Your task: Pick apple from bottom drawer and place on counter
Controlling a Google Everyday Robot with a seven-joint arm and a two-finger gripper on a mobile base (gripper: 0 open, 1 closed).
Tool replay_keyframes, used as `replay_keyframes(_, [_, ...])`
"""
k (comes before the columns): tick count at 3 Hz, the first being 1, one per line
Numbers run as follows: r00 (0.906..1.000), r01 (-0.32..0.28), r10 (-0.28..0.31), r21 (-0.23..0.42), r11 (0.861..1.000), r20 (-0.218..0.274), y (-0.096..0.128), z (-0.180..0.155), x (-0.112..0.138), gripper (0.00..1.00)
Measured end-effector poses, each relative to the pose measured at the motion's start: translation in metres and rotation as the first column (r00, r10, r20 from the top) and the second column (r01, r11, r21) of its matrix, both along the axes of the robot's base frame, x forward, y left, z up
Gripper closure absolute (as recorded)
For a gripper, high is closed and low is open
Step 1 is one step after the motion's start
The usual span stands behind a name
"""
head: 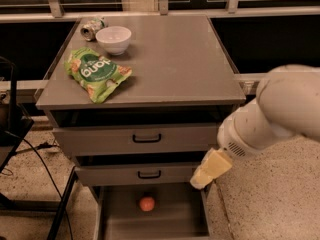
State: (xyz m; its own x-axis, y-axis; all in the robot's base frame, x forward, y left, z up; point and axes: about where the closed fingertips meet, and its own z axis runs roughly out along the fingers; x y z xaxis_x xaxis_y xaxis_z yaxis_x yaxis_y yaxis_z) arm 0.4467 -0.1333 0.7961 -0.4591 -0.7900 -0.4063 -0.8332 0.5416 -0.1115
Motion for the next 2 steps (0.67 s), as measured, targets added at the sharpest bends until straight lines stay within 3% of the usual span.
replay_keyframes(2, [0.9864, 0.158, -0.150, 0.119, 0.980, -0.066, 0.029, -0.100, -0.049, 0.00])
